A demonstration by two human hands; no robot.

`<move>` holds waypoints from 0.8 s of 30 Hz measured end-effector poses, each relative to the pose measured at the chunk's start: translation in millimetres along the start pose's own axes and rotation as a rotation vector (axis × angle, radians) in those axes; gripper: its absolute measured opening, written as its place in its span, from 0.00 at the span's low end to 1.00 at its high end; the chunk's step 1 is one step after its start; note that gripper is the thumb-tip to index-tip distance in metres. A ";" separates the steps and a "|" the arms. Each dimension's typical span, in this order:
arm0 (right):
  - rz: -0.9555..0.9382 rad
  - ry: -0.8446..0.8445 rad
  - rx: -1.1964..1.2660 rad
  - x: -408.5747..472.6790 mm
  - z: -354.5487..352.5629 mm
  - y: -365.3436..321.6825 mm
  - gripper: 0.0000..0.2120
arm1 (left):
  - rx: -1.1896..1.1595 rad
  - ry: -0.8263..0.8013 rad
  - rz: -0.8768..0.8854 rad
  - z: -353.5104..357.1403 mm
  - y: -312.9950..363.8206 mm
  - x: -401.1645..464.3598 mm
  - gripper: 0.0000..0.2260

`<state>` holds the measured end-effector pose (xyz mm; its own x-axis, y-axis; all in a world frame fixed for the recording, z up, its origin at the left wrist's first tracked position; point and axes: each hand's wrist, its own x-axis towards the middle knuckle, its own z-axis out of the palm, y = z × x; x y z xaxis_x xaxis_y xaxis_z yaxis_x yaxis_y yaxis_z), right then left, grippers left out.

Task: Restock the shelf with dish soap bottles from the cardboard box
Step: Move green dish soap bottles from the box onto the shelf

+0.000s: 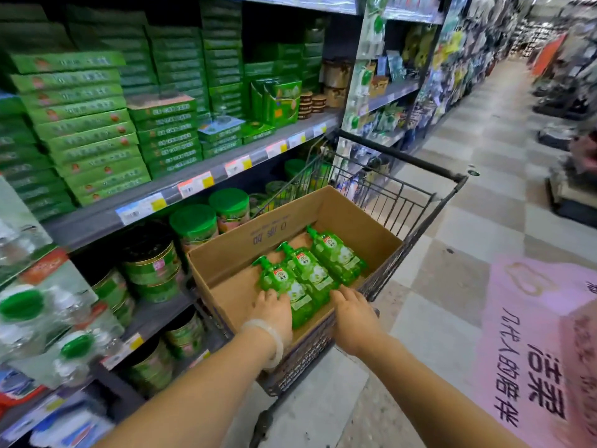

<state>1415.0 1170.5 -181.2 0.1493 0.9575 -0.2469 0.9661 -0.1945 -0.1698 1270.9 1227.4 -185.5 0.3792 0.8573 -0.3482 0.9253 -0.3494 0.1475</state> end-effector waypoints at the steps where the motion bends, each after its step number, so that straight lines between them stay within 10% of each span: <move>1: 0.000 -0.013 -0.006 14.2 -5.3 5.1 0.32 | -0.018 -0.009 -0.008 -2.8 1.6 14.3 0.24; 24: -0.099 -0.611 0.078 315.9 87.4 36.8 0.34 | -0.522 -0.320 -0.553 76.0 -41.3 239.8 0.33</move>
<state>1479.3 1447.2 -348.8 -0.1102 0.6816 -0.7234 0.9476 -0.1475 -0.2833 1324.0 1418.6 -345.4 -0.0740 0.6771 -0.7322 0.8875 0.3796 0.2613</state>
